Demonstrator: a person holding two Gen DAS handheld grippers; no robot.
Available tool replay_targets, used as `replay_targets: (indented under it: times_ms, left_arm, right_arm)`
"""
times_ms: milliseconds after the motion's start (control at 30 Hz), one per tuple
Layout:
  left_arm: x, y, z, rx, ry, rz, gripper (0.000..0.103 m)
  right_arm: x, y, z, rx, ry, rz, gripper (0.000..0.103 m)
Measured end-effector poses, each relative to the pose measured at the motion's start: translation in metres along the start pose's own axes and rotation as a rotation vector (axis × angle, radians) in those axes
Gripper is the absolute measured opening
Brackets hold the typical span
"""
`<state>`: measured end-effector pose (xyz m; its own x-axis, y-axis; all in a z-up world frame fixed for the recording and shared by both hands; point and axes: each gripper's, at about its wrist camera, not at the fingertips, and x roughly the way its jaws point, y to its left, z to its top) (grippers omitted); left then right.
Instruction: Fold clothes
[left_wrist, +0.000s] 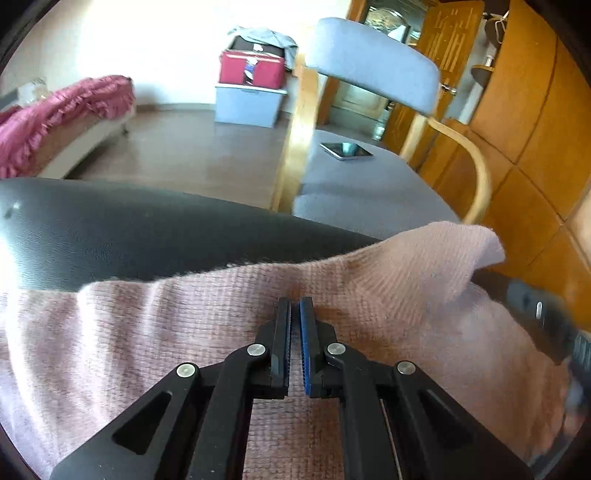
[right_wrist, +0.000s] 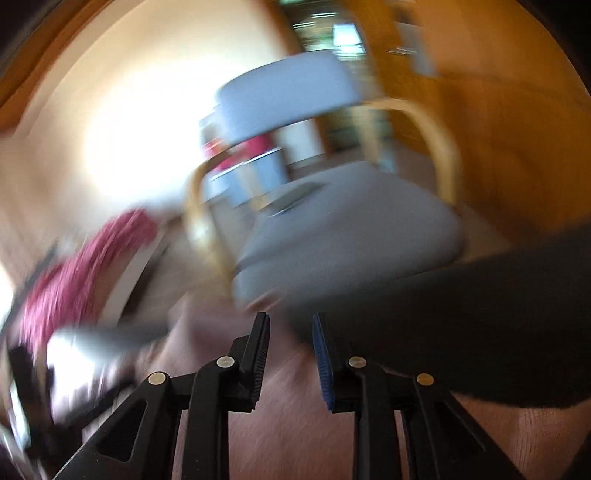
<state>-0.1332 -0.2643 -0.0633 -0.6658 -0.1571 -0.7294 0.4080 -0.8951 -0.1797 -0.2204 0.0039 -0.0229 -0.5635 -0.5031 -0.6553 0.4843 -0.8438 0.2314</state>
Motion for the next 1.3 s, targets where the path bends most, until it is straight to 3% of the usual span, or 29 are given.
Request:
replay_targets:
  times_ms: [133, 233, 400, 567, 667, 767, 867, 967, 1067, 1167, 1300]
  left_arm:
    - [-0.001, 0.000, -0.001, 0.018, -0.009, 0.113, 0.005]
    - [0.002, -0.004, -0.002, 0.052, -0.005, 0.146, 0.005]
    - [0.006, -0.016, -0.002, 0.117, -0.007, 0.209, 0.005]
    - [0.009, -0.015, 0.000, 0.104, -0.006, 0.192, 0.005]
    - [0.009, -0.016, -0.001, 0.108, -0.006, 0.195, 0.005]
    - [0.009, -0.017, -0.001, 0.111, -0.006, 0.198, 0.005]
    - [0.008, -0.016, -0.001, 0.103, -0.006, 0.189, 0.005]
    - [0.008, -0.015, -0.001, 0.097, -0.007, 0.182, 0.005]
    - [0.007, -0.013, -0.001, 0.090, -0.004, 0.168, 0.005]
    - [0.002, -0.011, -0.002, 0.093, -0.002, 0.164, 0.006]
    - [-0.021, -0.005, -0.015, 0.181, -0.005, 0.245, 0.006]
  right_arm:
    - [0.010, 0.049, -0.010, -0.220, 0.065, -0.014, 0.020]
    - [0.041, 0.067, -0.010, -0.251, 0.146, -0.033, 0.017]
    - [0.075, 0.061, 0.010, -0.153, 0.162, -0.081, 0.017]
    - [0.090, 0.039, 0.027, 0.023, 0.128, -0.086, 0.022]
    - [0.064, 0.030, 0.018, 0.071, 0.076, -0.065, 0.022]
    - [0.024, 0.037, 0.000, -0.032, 0.031, -0.070, 0.022]
    - [-0.016, 0.044, -0.027, -0.140, 0.038, -0.129, 0.021]
    - [-0.039, 0.043, -0.052, -0.172, 0.064, -0.197, 0.021]
    - [-0.045, 0.034, -0.076, -0.171, 0.109, -0.287, 0.021]
    - [-0.042, 0.017, -0.080, -0.116, 0.114, -0.297, 0.022]
    - [-0.042, 0.013, -0.080, -0.097, 0.105, -0.318, 0.022]
